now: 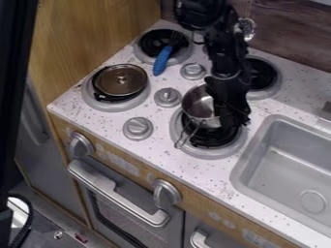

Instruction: Move the silver bowl to the bottom right burner

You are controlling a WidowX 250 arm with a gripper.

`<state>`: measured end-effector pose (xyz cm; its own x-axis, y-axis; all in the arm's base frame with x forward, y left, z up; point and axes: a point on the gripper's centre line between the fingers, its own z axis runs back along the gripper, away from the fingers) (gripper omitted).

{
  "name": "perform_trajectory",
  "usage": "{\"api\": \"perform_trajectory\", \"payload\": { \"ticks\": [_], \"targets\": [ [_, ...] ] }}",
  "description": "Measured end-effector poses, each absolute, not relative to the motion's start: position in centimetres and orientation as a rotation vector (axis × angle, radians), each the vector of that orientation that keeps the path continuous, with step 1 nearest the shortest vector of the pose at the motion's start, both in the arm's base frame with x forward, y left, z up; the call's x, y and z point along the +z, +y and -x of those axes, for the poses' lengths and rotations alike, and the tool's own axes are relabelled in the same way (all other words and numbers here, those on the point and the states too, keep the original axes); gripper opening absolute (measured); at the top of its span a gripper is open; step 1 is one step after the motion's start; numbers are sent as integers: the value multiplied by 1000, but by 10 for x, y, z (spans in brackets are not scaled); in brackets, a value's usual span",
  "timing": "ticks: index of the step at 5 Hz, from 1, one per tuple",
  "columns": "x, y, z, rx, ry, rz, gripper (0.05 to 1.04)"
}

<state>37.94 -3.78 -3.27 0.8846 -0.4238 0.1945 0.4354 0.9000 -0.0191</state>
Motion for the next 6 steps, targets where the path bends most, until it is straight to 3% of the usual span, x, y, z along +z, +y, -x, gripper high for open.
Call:
{"api": "perform_trajectory", "payload": {
  "ticks": [3,4,5,6],
  "targets": [
    [-43,-44,-366,-356,-101,37,97],
    [-48,-42,-359,-289,-87,45,264],
    [-50,-37,-353,-245,-81,16,544],
    [-21,-32,-359,-237,-168,-33,851]
  ]
}}
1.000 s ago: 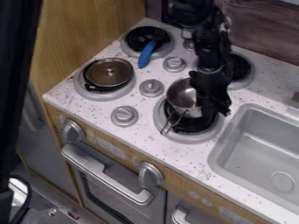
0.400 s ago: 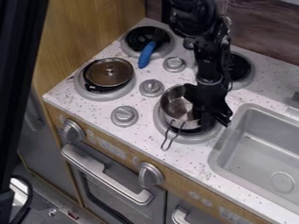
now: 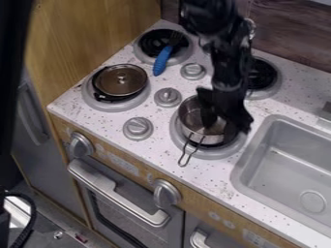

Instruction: Move the silver bowl to the bottom right burner

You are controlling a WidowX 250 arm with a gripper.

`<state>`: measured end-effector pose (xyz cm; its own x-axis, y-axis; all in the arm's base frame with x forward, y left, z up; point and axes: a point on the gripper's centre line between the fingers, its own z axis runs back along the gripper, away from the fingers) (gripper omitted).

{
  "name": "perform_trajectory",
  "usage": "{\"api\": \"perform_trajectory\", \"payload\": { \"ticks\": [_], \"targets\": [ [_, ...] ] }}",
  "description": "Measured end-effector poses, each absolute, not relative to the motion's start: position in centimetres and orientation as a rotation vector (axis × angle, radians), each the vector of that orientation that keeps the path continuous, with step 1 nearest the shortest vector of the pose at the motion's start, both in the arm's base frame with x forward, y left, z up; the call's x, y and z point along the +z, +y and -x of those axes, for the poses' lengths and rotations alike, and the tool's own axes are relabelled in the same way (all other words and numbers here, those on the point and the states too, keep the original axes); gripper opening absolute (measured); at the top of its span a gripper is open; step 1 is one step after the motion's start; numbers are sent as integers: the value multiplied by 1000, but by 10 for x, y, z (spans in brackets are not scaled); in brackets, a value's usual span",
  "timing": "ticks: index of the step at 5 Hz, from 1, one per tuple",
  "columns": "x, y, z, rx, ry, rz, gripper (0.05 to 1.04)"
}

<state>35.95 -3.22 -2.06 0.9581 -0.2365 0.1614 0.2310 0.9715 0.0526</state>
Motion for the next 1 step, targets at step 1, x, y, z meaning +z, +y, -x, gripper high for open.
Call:
{"api": "perform_trajectory", "payload": {
  "ticks": [1],
  "targets": [
    [-13,-30,-359,-204,-189,-46,1001]
  ]
}}
